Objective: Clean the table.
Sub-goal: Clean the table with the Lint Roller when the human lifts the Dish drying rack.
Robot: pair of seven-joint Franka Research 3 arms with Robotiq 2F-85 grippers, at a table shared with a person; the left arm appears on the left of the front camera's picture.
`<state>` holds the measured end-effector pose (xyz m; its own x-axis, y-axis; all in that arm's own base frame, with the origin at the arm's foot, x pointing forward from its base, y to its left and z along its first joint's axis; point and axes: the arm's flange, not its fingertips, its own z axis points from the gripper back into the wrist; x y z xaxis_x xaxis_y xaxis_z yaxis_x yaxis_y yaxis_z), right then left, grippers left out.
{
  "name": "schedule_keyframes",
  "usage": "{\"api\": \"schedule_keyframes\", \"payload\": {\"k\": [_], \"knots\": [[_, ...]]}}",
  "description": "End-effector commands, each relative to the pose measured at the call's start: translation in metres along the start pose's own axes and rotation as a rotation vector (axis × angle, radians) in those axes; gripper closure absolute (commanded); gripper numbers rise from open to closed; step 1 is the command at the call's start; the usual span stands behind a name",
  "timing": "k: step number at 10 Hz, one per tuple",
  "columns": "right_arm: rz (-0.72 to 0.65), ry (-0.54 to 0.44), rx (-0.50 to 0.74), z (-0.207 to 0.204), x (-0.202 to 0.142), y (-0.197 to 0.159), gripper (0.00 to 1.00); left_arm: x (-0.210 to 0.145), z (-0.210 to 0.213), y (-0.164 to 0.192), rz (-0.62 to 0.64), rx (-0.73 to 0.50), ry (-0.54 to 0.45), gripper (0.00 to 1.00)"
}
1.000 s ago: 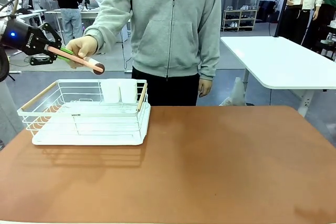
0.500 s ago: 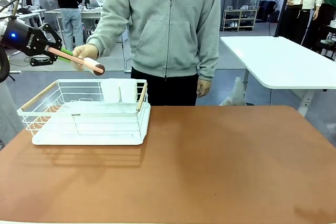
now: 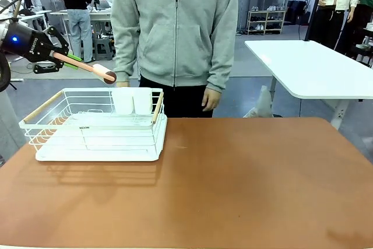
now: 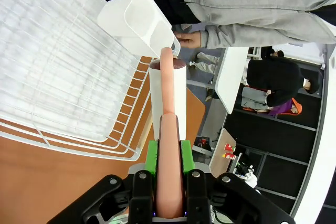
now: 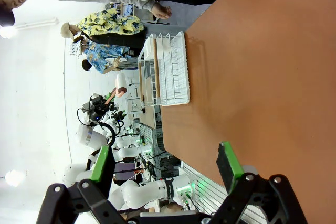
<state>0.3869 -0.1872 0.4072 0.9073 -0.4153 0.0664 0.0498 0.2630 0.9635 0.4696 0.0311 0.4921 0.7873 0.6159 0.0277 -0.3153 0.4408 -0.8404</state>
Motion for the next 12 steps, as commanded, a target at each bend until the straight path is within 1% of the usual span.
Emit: {"api": "schedule_keyframes", "payload": {"k": [1,12], "knots": [[0.005,-0.001,0.007,0.0008,-0.0001,0.0019,0.00,-0.0003,0.0012,-0.0014,-0.003,0.000,-0.002,1.00],[0.005,-0.001,0.007,0.0008,-0.0001,0.0019,0.00,-0.0003,0.0012,-0.0014,-0.003,0.000,-0.002,1.00]]}}
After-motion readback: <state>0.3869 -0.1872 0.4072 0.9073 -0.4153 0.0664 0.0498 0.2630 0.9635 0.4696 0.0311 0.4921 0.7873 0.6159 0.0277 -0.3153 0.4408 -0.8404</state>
